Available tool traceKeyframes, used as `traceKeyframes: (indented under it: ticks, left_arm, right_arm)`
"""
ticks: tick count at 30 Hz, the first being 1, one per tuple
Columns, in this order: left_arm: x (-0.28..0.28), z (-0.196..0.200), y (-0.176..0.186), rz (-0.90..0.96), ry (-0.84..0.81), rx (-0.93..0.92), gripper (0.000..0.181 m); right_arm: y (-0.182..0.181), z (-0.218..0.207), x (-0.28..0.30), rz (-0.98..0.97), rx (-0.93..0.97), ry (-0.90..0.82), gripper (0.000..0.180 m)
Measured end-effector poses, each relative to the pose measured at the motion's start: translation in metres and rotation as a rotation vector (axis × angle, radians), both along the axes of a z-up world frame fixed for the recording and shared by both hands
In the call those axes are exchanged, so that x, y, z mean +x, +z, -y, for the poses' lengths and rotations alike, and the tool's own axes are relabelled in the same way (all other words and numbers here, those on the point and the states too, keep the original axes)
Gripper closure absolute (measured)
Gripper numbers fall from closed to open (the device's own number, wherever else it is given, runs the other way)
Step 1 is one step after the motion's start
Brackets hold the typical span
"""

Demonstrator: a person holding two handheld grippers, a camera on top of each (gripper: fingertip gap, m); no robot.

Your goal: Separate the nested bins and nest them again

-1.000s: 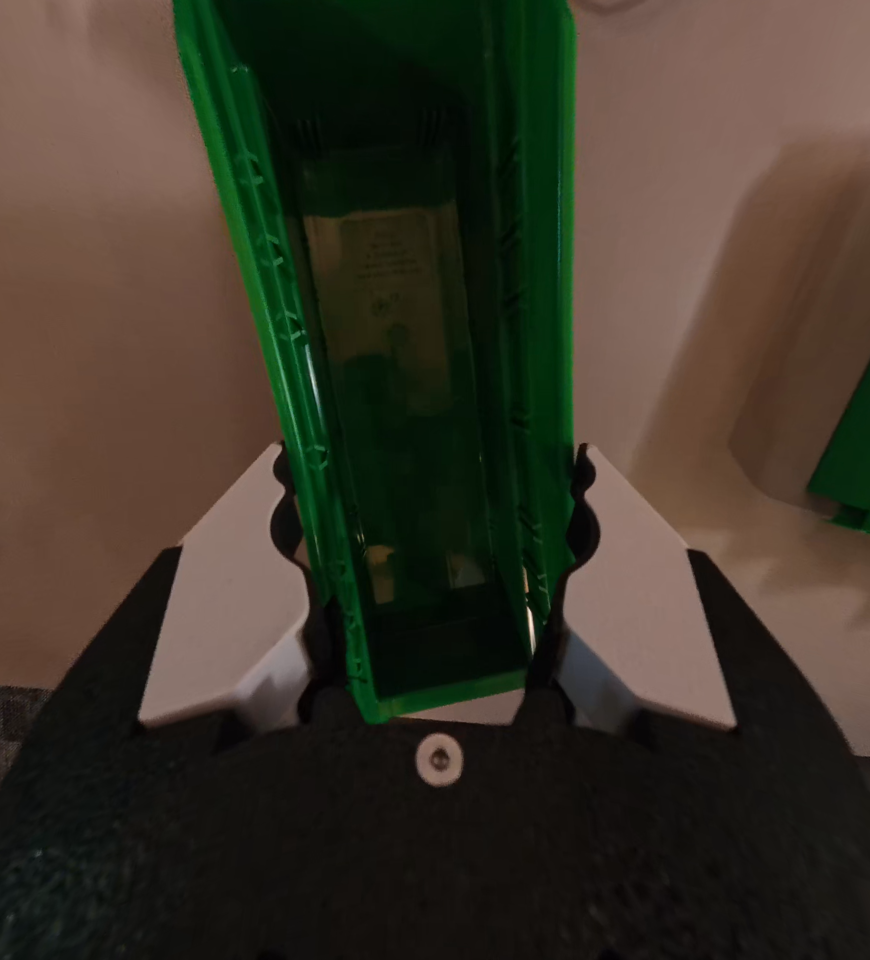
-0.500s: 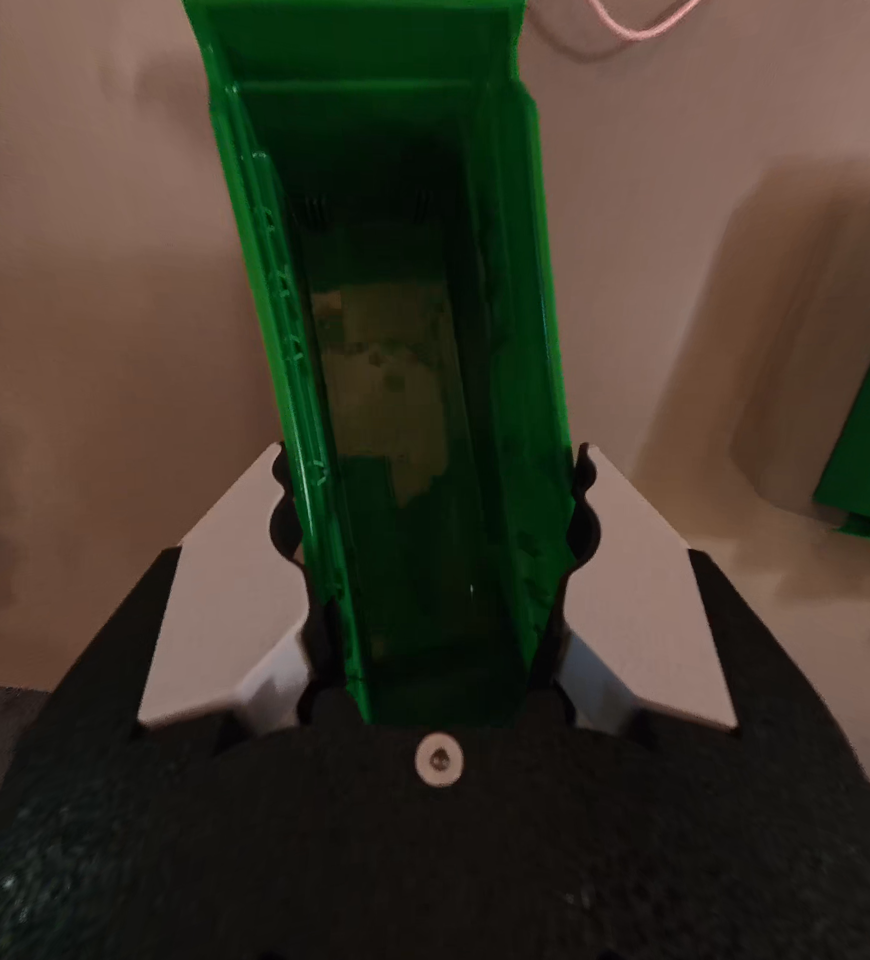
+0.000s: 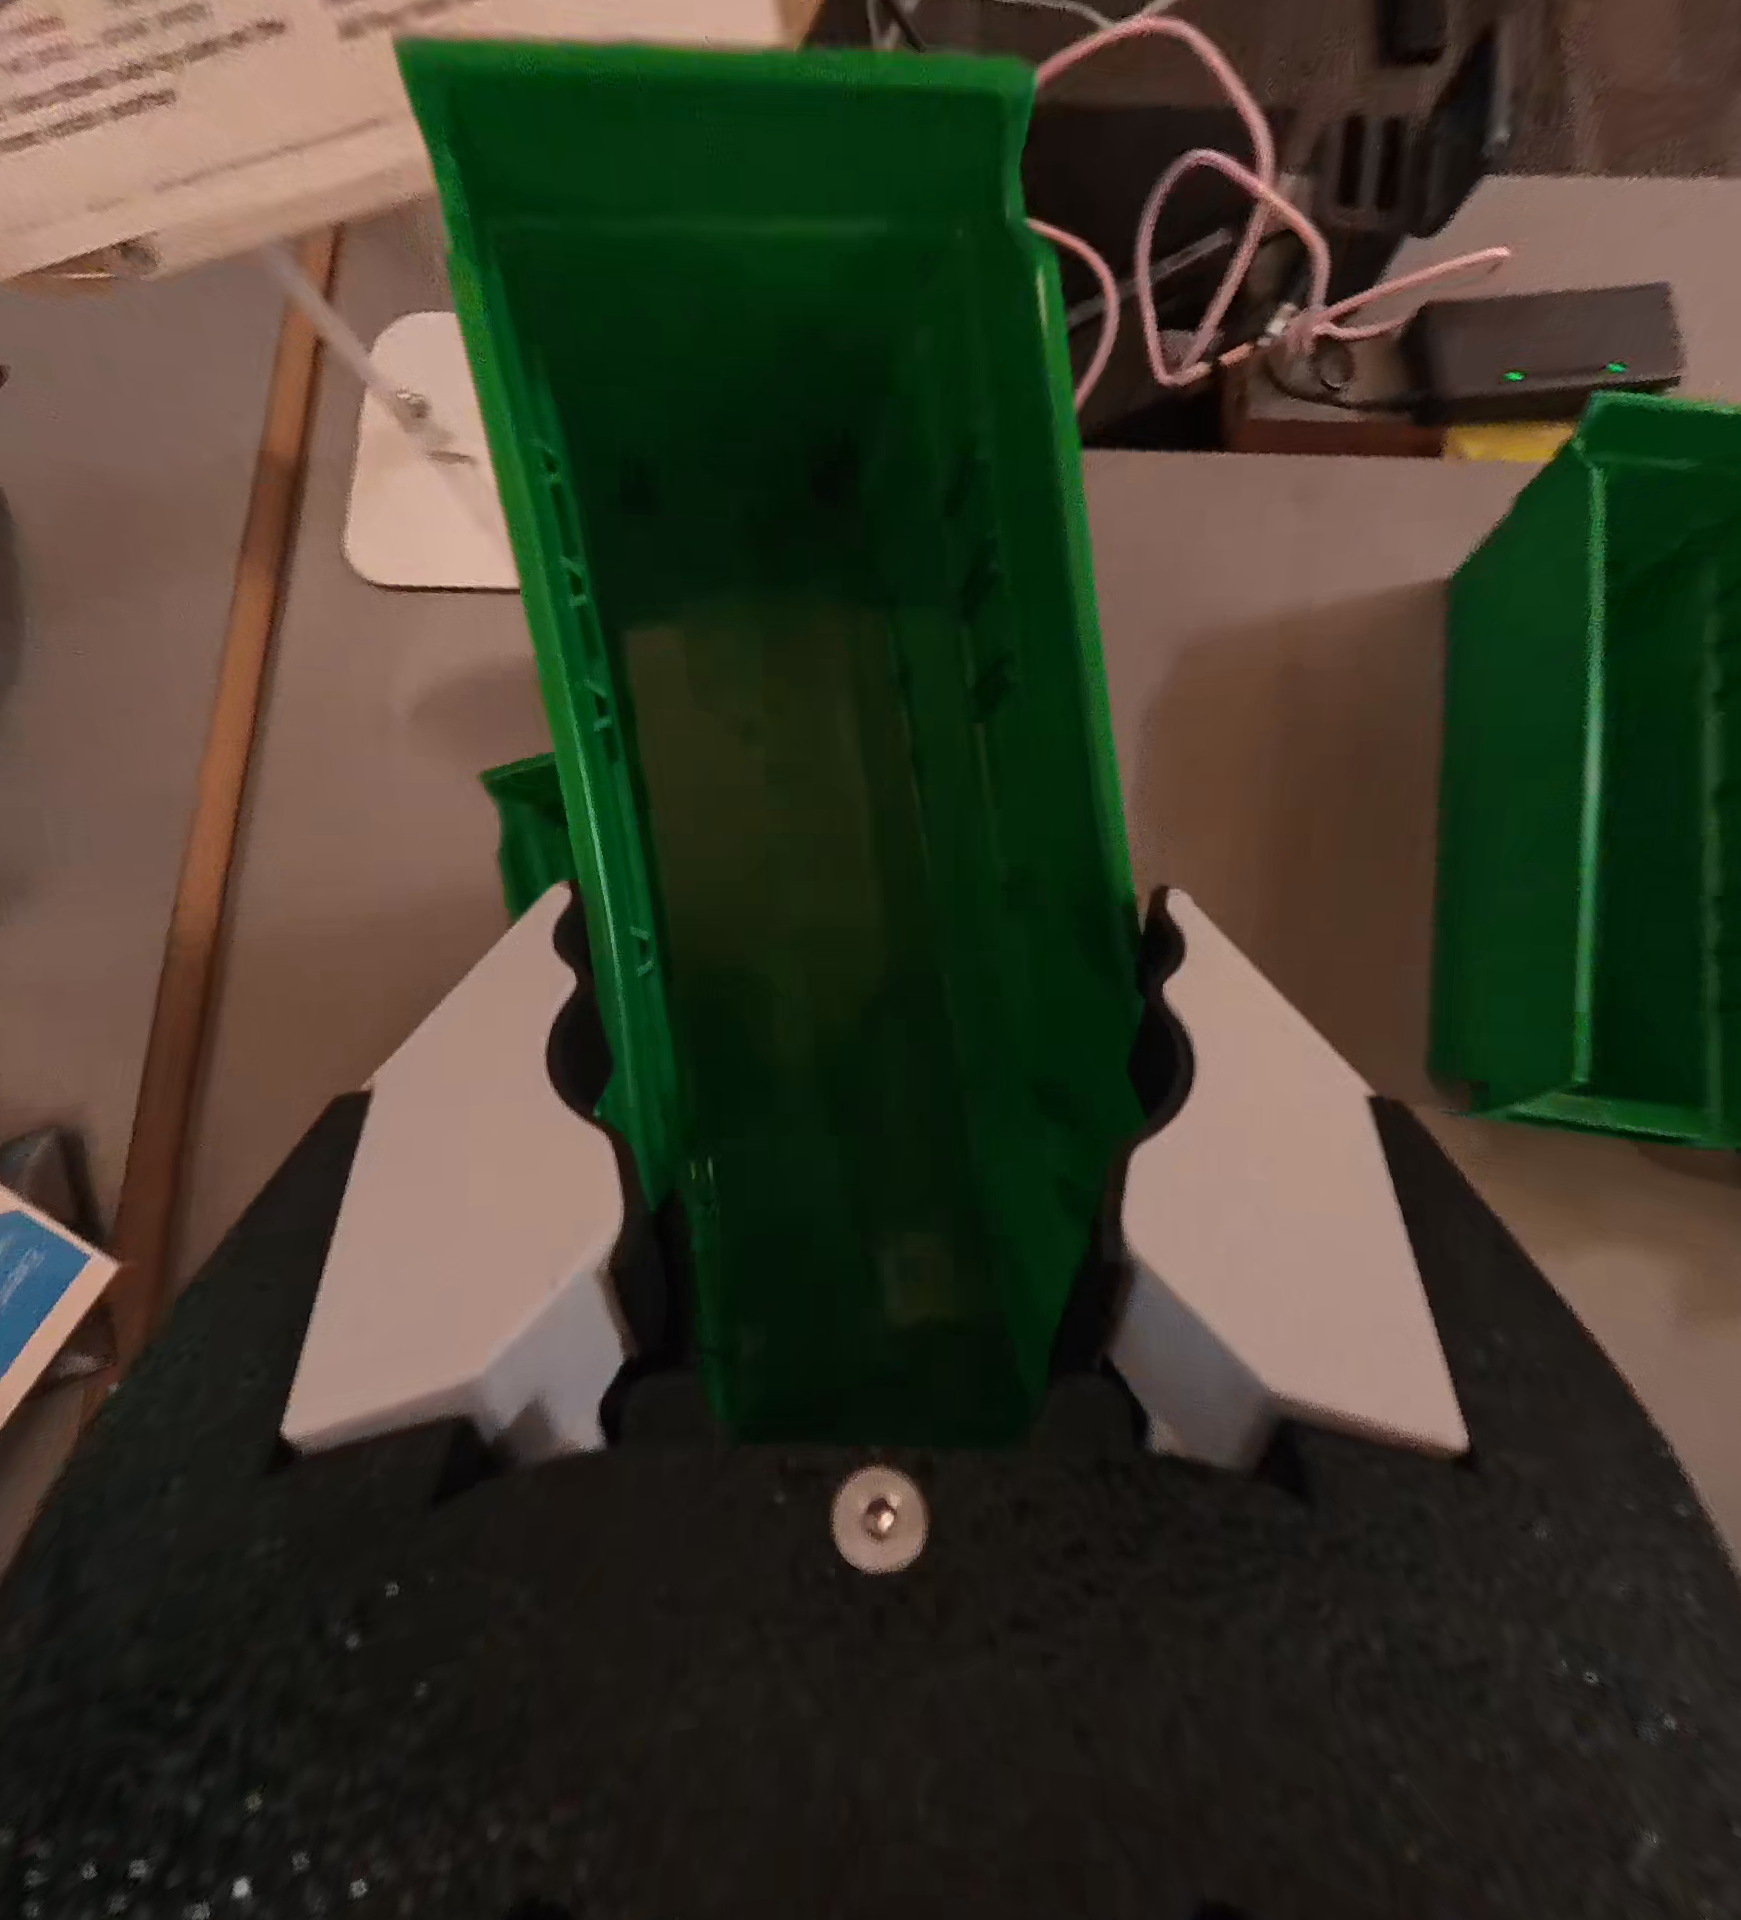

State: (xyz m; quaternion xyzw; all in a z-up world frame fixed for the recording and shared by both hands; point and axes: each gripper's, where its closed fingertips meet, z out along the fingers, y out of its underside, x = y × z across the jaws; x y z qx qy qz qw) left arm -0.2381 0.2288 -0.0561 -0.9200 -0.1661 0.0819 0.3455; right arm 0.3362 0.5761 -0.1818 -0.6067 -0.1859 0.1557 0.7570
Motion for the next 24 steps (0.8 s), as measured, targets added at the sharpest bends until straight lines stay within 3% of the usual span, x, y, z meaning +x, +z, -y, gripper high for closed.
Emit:
traceKeyframes:
  ticks: [6,14,24]
  left_arm:
    - [0.06,-0.061,-0.03,0.078,-0.177,-0.066,0.079]
    - [0.117,-0.134,-0.104,0.176,-0.272,-0.06,0.079]
    - [0.124,-0.162,-0.168,0.211,-0.225,-0.041,0.077]
  right_arm:
    - [0.0,0.0,-0.001,0.003,0.002,0.005,0.077]
    - [0.0,0.0,-0.002,0.004,0.001,0.012,0.077]
    - [-0.001,0.0,-0.004,0.015,0.001,0.016,0.077]
